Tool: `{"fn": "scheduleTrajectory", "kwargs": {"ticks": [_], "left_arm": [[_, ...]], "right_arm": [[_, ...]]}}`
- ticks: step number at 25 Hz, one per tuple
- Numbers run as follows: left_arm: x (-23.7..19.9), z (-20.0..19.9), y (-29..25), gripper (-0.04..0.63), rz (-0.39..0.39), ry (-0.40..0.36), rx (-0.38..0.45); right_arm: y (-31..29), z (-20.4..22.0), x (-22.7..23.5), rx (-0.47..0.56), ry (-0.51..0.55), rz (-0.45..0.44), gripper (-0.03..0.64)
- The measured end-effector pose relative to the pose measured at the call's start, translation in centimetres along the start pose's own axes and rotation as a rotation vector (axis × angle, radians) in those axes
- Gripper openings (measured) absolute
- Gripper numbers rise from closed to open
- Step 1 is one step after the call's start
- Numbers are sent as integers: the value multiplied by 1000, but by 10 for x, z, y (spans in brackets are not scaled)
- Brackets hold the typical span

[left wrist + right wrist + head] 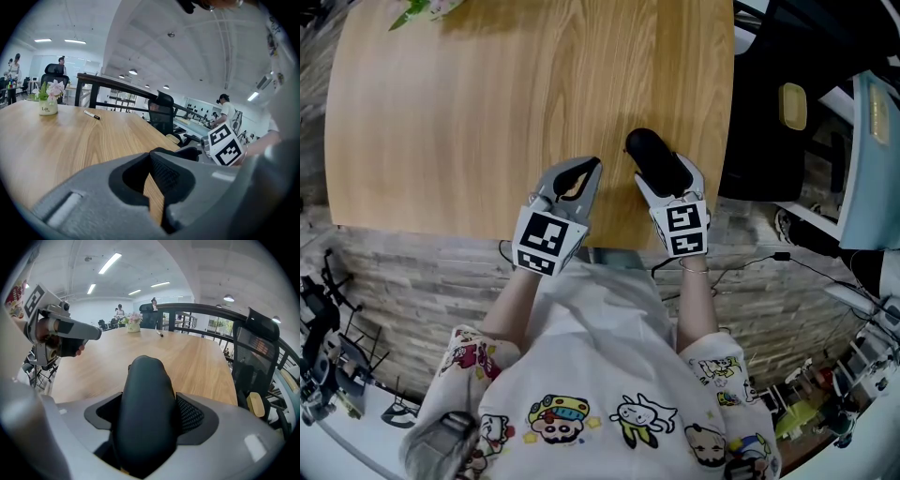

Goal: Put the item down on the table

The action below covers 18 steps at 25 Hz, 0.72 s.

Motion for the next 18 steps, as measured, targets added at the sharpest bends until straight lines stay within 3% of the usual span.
{"fn": "scheduleTrajectory", "kwargs": {"ticks": [9, 18], "left_arm": [[-3, 0, 2, -2, 8, 0, 1], [-12, 3, 4, -2, 2, 22, -8]], "right_arm": [[-4, 3, 0, -36, -24, -43, 368], [-10, 6, -5, -73, -46, -71, 433]]}}
Point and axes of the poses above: the fingertips, and each gripper's own axes: y backward along the fingers, x to its right, z out of its underside, the point moved 6 cm from there along y, backward along the fingers, and after that the axes turned 5 degrees about -z, right-handed, at the moved point
